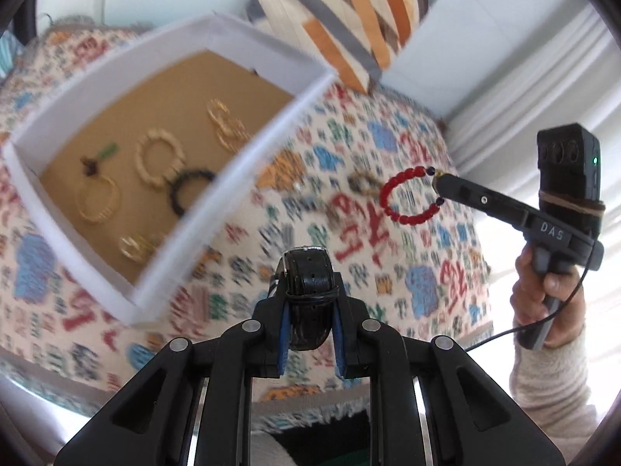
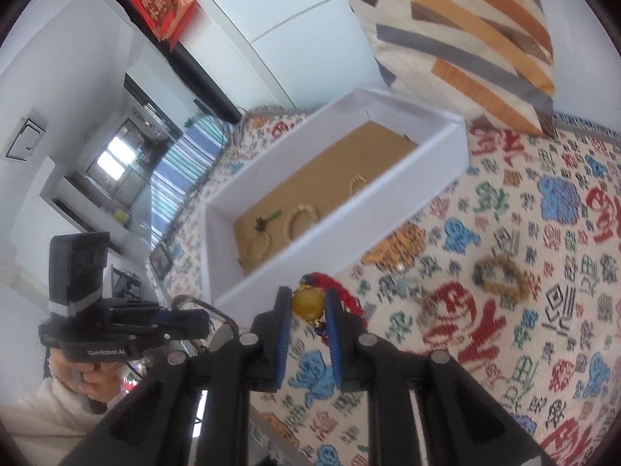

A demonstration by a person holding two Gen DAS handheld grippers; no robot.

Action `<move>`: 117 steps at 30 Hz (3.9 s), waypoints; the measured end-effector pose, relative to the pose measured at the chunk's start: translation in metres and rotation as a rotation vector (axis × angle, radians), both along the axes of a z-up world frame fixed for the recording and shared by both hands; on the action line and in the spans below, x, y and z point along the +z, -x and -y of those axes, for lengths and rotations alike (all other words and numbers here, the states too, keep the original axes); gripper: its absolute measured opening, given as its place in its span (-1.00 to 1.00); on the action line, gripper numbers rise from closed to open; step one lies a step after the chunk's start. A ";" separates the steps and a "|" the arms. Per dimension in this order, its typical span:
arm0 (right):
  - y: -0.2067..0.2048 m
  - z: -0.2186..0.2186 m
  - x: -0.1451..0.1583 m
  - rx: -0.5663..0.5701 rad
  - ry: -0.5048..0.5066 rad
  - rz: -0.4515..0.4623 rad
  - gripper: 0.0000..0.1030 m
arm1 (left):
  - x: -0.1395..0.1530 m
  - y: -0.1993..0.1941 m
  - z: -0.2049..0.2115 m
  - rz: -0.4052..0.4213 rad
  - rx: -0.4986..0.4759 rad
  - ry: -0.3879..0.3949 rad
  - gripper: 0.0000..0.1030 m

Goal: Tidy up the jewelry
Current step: 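Carry both pieces into the white box and open both tools, then withdraw both tools from the box back over the jewelry pile, then grasp the silver charm cluster with the left tool while the right grasps the wooden bead bracelet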

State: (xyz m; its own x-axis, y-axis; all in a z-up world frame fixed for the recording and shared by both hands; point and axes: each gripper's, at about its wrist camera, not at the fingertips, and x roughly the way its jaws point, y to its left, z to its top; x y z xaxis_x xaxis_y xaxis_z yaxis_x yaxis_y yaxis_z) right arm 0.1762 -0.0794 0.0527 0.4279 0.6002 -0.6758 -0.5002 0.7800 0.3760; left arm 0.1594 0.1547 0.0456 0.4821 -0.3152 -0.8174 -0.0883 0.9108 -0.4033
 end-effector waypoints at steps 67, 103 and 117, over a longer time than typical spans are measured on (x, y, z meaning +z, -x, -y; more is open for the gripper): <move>0.111 0.087 -0.184 -0.552 0.494 0.066 0.51 | -0.180 0.048 0.111 0.020 -0.086 -0.369 0.83; 0.111 0.088 -0.205 -0.575 0.492 0.087 0.99 | -0.185 0.059 0.115 0.018 -0.028 -0.399 0.99; 0.108 0.088 -0.203 -0.574 0.497 0.044 0.99 | -0.183 0.059 0.114 0.026 -0.077 -0.395 0.99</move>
State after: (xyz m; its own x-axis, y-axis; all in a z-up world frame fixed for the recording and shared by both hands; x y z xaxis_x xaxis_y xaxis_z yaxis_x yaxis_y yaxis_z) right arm 0.0681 -0.1671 -0.1505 0.6139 -0.0949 -0.7837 0.0284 0.9948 -0.0982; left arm 0.1003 0.0404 -0.1375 0.4918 -0.0155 -0.8705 -0.0080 0.9997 -0.0223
